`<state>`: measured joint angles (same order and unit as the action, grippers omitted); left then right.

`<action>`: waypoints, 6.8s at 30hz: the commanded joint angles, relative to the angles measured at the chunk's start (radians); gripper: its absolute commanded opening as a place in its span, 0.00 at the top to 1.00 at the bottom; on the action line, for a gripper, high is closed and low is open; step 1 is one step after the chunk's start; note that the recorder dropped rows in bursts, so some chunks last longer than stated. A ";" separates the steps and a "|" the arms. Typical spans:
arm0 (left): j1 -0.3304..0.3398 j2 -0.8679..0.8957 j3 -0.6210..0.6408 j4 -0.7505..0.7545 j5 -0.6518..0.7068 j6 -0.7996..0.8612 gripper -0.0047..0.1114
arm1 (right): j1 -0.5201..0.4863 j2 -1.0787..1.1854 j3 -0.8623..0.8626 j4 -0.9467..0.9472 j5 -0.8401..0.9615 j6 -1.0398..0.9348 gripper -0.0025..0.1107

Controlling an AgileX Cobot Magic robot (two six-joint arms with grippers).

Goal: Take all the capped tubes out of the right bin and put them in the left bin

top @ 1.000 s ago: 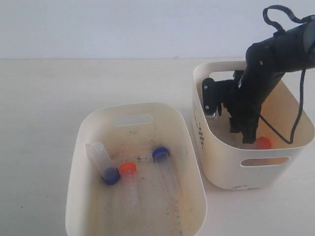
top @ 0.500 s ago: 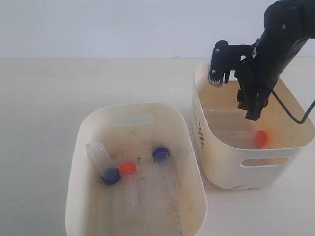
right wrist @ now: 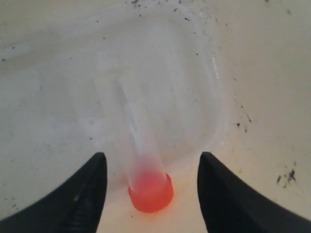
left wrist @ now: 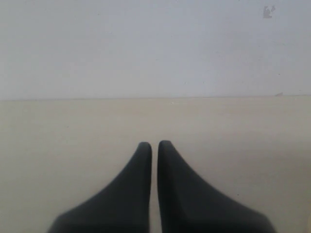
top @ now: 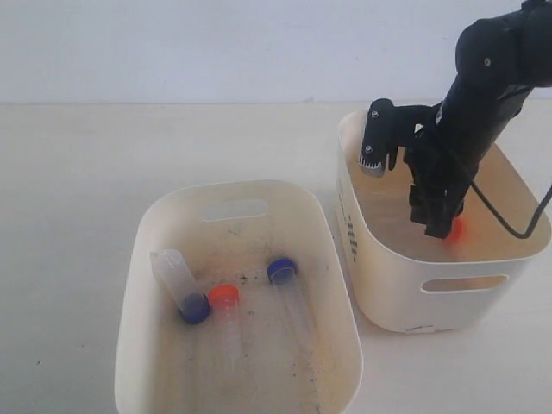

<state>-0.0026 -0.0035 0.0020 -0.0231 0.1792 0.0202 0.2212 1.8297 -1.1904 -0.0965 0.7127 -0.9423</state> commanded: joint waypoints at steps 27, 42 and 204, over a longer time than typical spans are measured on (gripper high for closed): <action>-0.007 0.004 -0.002 -0.003 -0.007 -0.004 0.92 | -0.002 0.214 0.004 0.005 -0.225 -0.044 0.50; -0.007 0.004 -0.002 -0.003 -0.007 -0.004 0.92 | -0.002 0.215 0.004 0.006 -0.185 0.082 0.98; -0.007 0.004 -0.002 -0.003 -0.007 -0.004 0.92 | -0.045 -1.492 1.163 -0.122 -0.793 1.369 0.98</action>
<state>-0.0026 -0.0035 0.0020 -0.0231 0.1792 0.0202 0.2429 0.4083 -0.1180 -0.2198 0.0095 0.4056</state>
